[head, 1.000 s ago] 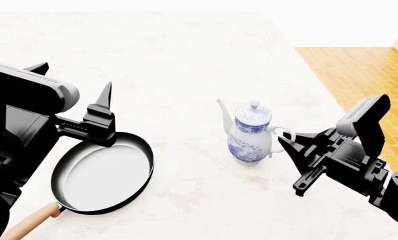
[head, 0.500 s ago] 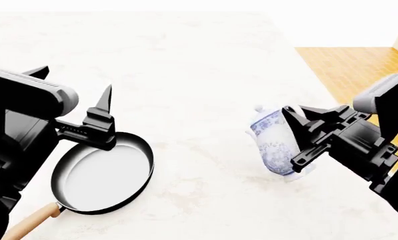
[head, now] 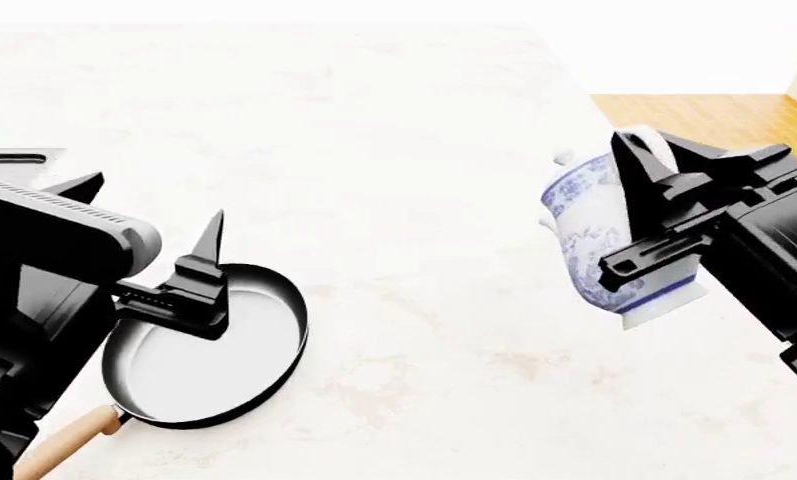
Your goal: Pick the teapot and pot and place them in the sink. Then turn on the water.
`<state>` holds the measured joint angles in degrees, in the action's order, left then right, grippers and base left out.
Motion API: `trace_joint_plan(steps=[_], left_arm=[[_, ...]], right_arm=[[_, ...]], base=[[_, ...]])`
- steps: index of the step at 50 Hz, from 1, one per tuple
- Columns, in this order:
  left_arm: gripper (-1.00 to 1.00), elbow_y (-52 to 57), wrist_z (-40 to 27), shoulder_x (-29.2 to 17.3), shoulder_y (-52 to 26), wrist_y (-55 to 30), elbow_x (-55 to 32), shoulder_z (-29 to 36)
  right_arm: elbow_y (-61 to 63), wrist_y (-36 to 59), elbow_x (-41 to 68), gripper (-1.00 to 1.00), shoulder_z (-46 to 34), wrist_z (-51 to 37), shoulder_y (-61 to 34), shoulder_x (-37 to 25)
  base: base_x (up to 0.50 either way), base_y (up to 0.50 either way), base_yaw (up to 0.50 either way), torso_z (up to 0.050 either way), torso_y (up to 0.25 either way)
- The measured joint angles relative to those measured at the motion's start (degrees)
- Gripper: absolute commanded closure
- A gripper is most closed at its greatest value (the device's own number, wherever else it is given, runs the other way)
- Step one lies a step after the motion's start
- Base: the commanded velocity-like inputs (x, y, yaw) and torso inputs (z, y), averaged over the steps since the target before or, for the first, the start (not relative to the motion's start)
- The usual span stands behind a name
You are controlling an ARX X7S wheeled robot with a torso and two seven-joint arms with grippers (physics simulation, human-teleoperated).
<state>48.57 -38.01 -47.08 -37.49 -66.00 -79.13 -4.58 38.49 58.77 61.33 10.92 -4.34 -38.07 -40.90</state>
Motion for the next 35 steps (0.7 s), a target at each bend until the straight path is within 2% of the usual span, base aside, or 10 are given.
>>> trace_joint_plan(steps=[9, 18, 35], left_arm=[[-1.0, 0.6, 1.7, -3.6, 4.0, 0.1, -2.1, -2.8], [-1.0, 0.4, 4.0, -8.0, 11.0, 0.2, -5.7, -8.9], [-1.0, -2.3, 15.5, -11.9, 26.4, -1.9, -6.9, -23.0]], right_arm=[[2.5, 2.1, 1.5, 1.0, 0.5, -6.3, -1.2, 1.3], [3.1, 5.0, 1.7, 1.0, -0.7, -13.3, -2.7, 3.0], [2.1, 9.0, 3.7, 1.0, -2.5, -20.3, -2.9, 5.3]], base=[[0.0, 0.0, 0.0, 0.0, 0.001], [0.0, 0.0, 0.0, 0.0, 0.001], [0.0, 0.0, 0.0, 0.0, 0.001]])
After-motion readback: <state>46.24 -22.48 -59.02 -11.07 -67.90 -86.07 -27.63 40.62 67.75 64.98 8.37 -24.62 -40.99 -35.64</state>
